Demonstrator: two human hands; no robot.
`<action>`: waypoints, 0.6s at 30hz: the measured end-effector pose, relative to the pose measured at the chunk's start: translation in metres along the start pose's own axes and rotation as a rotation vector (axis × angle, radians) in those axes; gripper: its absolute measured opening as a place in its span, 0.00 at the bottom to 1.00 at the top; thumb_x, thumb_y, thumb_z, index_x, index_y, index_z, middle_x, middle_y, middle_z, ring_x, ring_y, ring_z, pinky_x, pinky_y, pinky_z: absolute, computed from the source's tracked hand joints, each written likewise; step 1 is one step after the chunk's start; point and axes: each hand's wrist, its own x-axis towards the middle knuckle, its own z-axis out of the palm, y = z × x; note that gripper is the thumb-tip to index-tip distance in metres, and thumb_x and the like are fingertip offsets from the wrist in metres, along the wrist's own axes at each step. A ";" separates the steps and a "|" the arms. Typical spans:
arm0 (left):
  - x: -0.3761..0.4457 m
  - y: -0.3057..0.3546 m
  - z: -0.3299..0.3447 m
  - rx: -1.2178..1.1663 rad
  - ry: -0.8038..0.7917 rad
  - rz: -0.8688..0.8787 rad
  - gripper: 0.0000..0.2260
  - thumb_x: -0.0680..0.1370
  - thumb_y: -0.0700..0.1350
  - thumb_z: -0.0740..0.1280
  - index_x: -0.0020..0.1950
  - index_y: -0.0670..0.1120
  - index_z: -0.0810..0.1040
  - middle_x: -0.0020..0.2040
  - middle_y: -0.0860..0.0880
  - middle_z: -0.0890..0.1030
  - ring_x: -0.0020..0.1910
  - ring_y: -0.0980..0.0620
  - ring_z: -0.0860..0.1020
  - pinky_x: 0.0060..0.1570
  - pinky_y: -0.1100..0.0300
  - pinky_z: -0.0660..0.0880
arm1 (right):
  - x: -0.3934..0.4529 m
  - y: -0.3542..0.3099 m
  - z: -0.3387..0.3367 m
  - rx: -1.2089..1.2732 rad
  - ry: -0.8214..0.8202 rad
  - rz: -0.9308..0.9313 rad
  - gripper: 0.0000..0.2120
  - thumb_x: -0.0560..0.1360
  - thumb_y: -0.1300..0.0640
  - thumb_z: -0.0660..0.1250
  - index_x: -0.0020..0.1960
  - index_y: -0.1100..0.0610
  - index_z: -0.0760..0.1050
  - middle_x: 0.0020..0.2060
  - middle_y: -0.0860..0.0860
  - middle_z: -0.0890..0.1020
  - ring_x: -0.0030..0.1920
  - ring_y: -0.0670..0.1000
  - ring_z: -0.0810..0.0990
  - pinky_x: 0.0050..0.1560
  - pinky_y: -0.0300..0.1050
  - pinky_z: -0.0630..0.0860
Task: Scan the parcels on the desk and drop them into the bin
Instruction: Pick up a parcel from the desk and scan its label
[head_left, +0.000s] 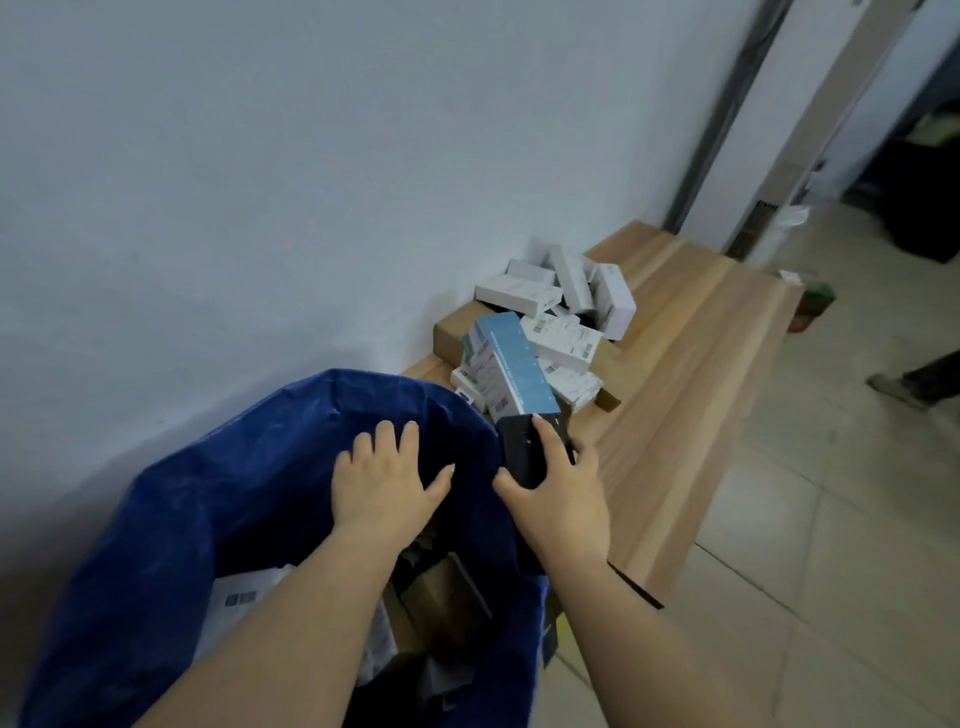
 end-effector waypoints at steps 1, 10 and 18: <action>0.003 0.012 -0.004 0.002 0.007 0.019 0.33 0.78 0.69 0.50 0.77 0.50 0.59 0.69 0.46 0.68 0.63 0.45 0.70 0.58 0.52 0.70 | 0.002 0.004 -0.010 -0.001 0.017 0.003 0.36 0.72 0.37 0.68 0.76 0.35 0.57 0.74 0.48 0.61 0.67 0.54 0.71 0.60 0.54 0.77; 0.026 0.139 -0.037 -0.001 0.090 0.207 0.30 0.78 0.67 0.53 0.72 0.50 0.64 0.67 0.45 0.70 0.63 0.45 0.71 0.57 0.51 0.70 | 0.029 0.074 -0.103 0.036 0.197 0.054 0.36 0.71 0.39 0.68 0.76 0.35 0.58 0.72 0.47 0.61 0.63 0.53 0.72 0.54 0.50 0.78; 0.051 0.285 -0.045 -0.003 0.095 0.242 0.30 0.79 0.67 0.51 0.73 0.48 0.64 0.68 0.44 0.69 0.64 0.44 0.70 0.57 0.51 0.70 | 0.081 0.179 -0.210 0.010 0.267 0.067 0.36 0.71 0.41 0.69 0.76 0.35 0.59 0.71 0.48 0.63 0.63 0.54 0.73 0.51 0.50 0.79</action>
